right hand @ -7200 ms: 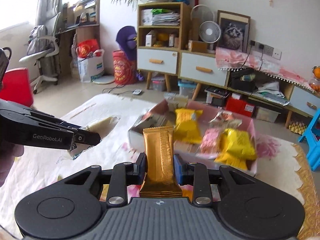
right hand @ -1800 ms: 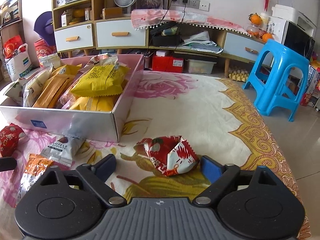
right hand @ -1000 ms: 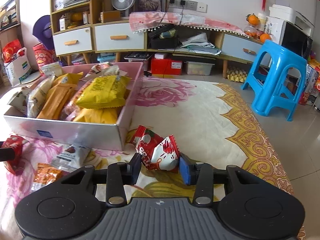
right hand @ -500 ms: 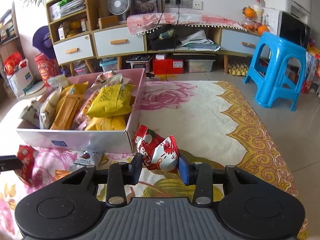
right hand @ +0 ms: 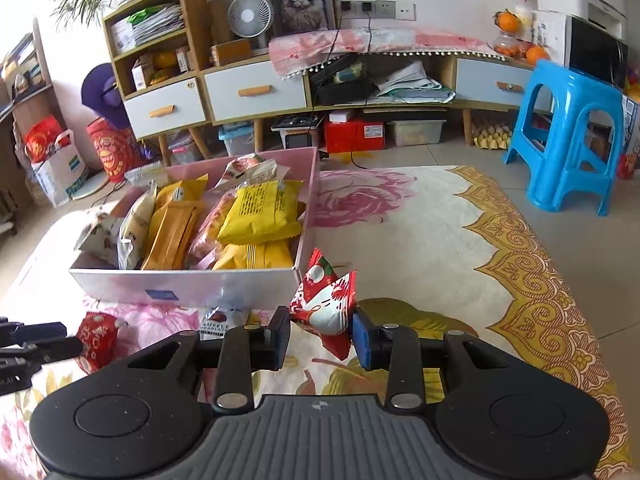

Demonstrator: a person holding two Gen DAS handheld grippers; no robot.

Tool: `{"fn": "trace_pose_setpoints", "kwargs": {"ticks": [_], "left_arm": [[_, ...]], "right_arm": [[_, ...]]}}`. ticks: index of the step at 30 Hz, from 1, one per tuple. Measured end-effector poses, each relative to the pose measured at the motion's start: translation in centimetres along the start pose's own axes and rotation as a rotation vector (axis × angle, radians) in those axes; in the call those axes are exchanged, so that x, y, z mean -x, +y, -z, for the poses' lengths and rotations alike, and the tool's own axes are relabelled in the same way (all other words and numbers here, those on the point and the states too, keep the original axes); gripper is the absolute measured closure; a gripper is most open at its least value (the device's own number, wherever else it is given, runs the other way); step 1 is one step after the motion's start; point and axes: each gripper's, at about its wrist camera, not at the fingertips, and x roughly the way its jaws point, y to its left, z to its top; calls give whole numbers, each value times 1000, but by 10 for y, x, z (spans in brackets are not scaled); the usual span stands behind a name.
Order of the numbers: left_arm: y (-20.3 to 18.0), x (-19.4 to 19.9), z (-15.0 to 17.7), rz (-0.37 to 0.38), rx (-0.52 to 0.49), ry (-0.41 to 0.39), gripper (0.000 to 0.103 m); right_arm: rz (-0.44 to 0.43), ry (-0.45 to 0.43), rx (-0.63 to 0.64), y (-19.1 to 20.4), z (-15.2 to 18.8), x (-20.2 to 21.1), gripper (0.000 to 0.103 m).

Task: Organize snacks
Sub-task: 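Carry the red bag and candy packet into the box and open both tools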

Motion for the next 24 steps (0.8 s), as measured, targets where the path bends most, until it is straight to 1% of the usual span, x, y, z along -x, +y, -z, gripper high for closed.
{"fn": "trace_pose_setpoints", "kwargs": {"ticks": [4, 6, 7, 8, 9, 11, 12, 14, 15, 16, 17, 18, 21, 24], "left_arm": [[0, -11, -1, 6, 17, 17, 48], [-2, -17, -1, 6, 27, 27, 50], [-3, -19, -1, 4, 32, 36, 50], [-4, -21, -1, 2, 38, 42, 52], [-5, -23, -1, -4, 42, 46, 57], [-6, -27, 0, -16, 38, 58, 67], [-7, -28, 0, -17, 34, 59, 70], [-8, -27, 1, -21, 26, 54, 72], [-8, -26, 1, -23, 22, 50, 76], [-9, -25, 0, -24, 21, 46, 77], [-9, -24, -1, -22, 23, 44, 81], [-9, -22, -1, -18, 27, 44, 81], [-8, -16, -2, -2, 32, 36, 81], [-8, -9, -4, 13, 31, 19, 81]], "right_arm": [[0, 21, -3, -2, 3, -4, 78], [-2, 34, -1, -2, 5, -9, 74], [-1, 40, -1, -2, 5, -12, 74], [7, 43, -5, -3, 6, -14, 72], [14, 47, -9, -4, 7, -17, 69], [19, 59, -23, -6, 7, -23, 67], [18, 65, -31, -8, 8, -26, 67], [7, 74, -42, -9, 8, -32, 65], [3, 75, -44, -10, 8, -34, 64], [1, 81, -43, -11, 8, -37, 64], [3, 86, -39, -11, 9, -38, 68], [3, 81, -32, -10, 9, -38, 74], [-18, 78, -47, -12, 8, -34, 76], [-27, 68, -36, -11, 8, -27, 76]]}}
